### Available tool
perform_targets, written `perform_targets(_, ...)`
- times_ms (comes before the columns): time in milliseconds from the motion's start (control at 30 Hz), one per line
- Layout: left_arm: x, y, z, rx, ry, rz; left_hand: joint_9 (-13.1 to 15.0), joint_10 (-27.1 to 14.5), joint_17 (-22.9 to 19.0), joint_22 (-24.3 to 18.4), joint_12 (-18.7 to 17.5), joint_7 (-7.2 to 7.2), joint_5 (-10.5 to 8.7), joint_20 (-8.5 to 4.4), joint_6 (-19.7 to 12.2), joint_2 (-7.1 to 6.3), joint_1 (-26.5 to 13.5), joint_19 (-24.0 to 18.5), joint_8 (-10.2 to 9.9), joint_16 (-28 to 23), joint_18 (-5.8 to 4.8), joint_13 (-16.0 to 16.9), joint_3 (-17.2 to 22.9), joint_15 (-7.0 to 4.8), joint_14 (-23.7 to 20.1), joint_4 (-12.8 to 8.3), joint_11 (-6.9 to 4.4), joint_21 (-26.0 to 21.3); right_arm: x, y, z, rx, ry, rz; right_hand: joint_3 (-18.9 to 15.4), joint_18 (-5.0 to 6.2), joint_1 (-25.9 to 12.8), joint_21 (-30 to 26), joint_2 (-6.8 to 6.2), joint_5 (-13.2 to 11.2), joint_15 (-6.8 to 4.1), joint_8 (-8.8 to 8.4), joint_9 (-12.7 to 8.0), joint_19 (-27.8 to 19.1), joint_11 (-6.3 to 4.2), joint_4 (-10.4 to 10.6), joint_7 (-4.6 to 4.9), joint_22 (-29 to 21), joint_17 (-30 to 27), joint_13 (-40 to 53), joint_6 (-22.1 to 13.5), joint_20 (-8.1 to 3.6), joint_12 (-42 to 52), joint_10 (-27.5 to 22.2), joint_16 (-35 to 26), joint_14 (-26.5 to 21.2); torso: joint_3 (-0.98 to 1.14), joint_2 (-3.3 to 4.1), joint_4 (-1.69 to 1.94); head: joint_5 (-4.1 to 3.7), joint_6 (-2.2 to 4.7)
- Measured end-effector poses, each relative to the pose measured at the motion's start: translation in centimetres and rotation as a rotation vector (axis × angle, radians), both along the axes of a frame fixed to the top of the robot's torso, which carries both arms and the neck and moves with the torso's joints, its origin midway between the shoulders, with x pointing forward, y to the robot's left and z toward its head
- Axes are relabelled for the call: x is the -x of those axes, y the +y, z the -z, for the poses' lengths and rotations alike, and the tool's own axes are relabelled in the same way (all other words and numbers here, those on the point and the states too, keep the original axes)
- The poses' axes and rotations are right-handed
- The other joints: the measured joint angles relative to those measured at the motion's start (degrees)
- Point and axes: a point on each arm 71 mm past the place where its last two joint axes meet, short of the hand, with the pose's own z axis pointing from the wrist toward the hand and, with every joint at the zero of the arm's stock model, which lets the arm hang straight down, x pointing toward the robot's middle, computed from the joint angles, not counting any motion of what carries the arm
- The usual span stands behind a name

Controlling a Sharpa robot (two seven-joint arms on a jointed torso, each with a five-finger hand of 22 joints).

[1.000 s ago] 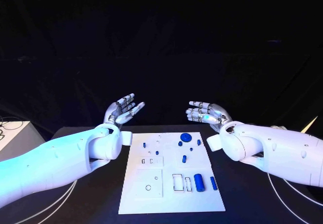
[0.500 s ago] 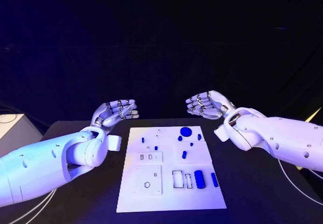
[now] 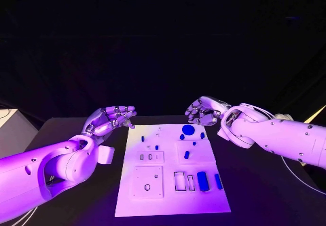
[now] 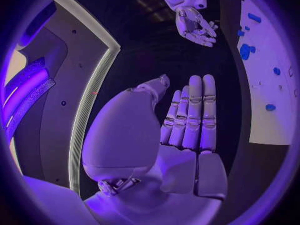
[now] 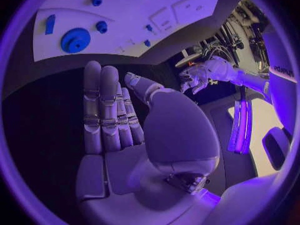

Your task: Assemble the parts on the task board

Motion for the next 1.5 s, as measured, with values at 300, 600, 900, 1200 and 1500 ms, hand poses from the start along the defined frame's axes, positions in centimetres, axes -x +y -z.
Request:
perform_targets(300, 1.2, -0.8, -0.9, 0.013, -0.007, 0.072, 0.4, 0.5, 2.5, 3.9, 0.0, -0.03, 0.0, -0.03, 0.4, -0.55, -1.3, -1.6, 0.0, 4.5, -0.01, 0.2, 1.5, -0.11, -0.5, -0.9, -0.17, 5.8, -0.6, 0.7, 0.9, 0.137, -0.014, 0.027, 2.9, -4.07, -1.9, 32.6, -3.08, -0.2, -0.17, -0.73, 3.0, 8.6, 0.33, 1.8, -0.09, 37.3, 34.0, 0.3, 0.0, 0.16, -0.2, -3.3, 35.0, 1.2, -0.31, 1.97, 0.97, -0.78, 0.46)
perform_targets(600, 1.5, -0.9, -1.6, 0.012, -0.016, 0.098, 0.4, 0.5, 2.5, 4.5, 0.0, -0.03, 0.0, 0.02, 0.4, -0.56, -1.7, -2.3, 0.0, 4.7, 0.0, 0.2, 1.6, -0.01, -1.0, -1.0, -0.17, 6.3, -0.4, 1.8, 2.4, 0.222, 0.003, 0.024, 1.9, -4.06, -2.2, 34.1, -3.38, -0.2, -0.17, -0.73, 3.4, 9.1, 0.4, 2.3, -0.12, 39.4, 35.1, 0.3, -0.3, 0.57, -0.2, -4.7, 36.2, 1.2, -0.56, 3.26, 1.46, -0.91, 0.41)
perform_targets(900, 1.5, -0.7, -2.0, 0.007, -0.021, 0.101, 0.5, 0.5, 2.5, 4.6, 0.0, 0.18, 0.0, 0.22, 0.2, -0.78, -1.9, -2.5, 0.0, 4.7, -0.01, 0.2, 1.6, -0.01, -1.4, -1.0, -0.17, 6.6, -0.2, 2.1, 2.9, 0.281, 0.013, 0.027, 1.4, -4.06, -2.2, 34.7, -3.38, -0.2, -0.17, -0.73, 3.7, 9.3, 0.4, 2.5, -0.12, 40.3, 35.2, 0.6, -0.3, 0.77, 0.0, -4.7, 36.5, 1.2, -0.7, 3.77, 1.54, -1.01, 0.45)
perform_targets(1200, 1.4, -0.5, -2.1, 0.003, -0.021, 0.099, 0.5, 0.3, 2.6, 4.7, 0.0, 0.18, 0.0, 0.01, 0.2, -0.78, -1.9, -2.7, 0.0, 4.7, 0.0, 0.2, 1.8, -0.01, -1.4, -1.2, 0.04, 6.8, -0.1, 2.2, 3.3, 0.32, 0.018, 0.03, 0.6, -4.05, -2.2, 34.9, -3.37, -0.2, -0.17, -0.73, 3.9, 9.3, 0.4, 2.6, -0.13, 40.6, 35.2, 0.7, -0.3, 0.77, 0.0, -5.4, 36.7, 1.2, -0.64, 4.17, 1.54, -1.08, 0.81)
perform_targets(1500, 1.4, -0.5, -2.1, 0.001, -0.018, 0.099, 0.5, 0.3, 2.6, 4.8, 0.0, 0.18, 0.0, 0.02, 0.2, -0.78, -1.9, -2.7, 0.0, 4.8, -0.01, 0.2, 1.8, 0.2, -1.6, -1.2, 0.05, 7.0, 0.0, 2.6, 3.6, 0.335, 0.019, 0.025, 0.8, -4.93, -1.7, 36.4, -2.91, -0.1, -0.17, -0.64, 4.5, 9.7, 0.0, 2.8, -0.54, 42.4, 35.7, 1.4, 0.1, 0.76, 1.3, -4.7, 37.5, 1.2, -0.6, 4.49, 1.7, -1.12, 0.89)
